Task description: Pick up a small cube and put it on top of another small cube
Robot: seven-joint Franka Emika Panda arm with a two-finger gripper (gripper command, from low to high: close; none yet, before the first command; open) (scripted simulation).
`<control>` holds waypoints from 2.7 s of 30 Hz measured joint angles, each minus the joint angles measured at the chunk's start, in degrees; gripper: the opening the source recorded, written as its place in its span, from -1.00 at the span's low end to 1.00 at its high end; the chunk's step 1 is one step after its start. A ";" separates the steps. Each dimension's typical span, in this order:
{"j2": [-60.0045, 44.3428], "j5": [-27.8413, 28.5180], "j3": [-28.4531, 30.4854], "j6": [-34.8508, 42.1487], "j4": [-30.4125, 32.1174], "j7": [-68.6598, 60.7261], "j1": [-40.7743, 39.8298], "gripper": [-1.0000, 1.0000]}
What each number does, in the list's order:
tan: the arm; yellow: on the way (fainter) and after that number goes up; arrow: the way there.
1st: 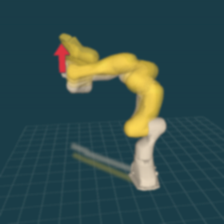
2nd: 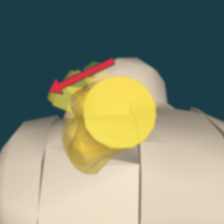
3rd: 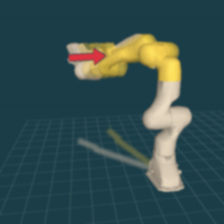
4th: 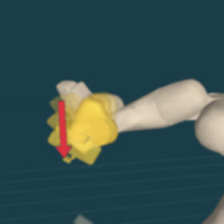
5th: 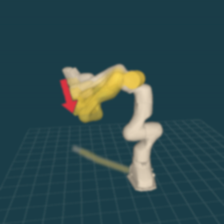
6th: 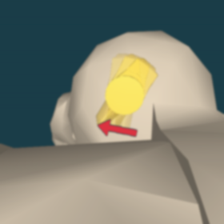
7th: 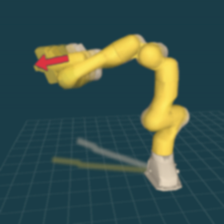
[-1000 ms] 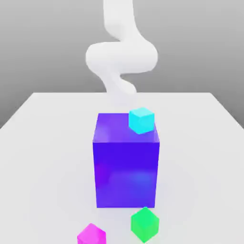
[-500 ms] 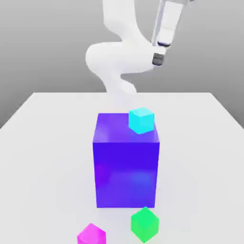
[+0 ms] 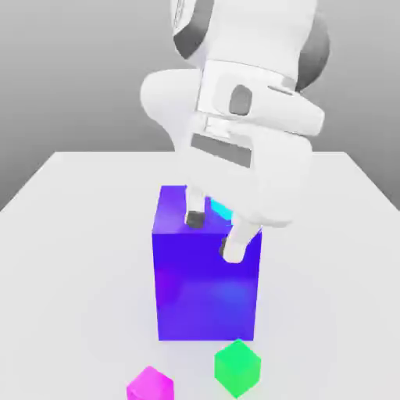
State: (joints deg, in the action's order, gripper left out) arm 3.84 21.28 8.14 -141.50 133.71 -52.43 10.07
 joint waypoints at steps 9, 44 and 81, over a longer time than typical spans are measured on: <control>-10.14 -9.25 0.31 -6.09 1.25 -24.66 -4.77 0.00; -6.45 -22.02 -9.28 -11.08 3.25 -53.47 -11.44 -1.00; 14.57 -58.24 2.04 -0.69 4.64 -75.36 4.79 -1.00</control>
State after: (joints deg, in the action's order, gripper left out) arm 18.41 -36.97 10.19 -142.19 138.35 -127.79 14.86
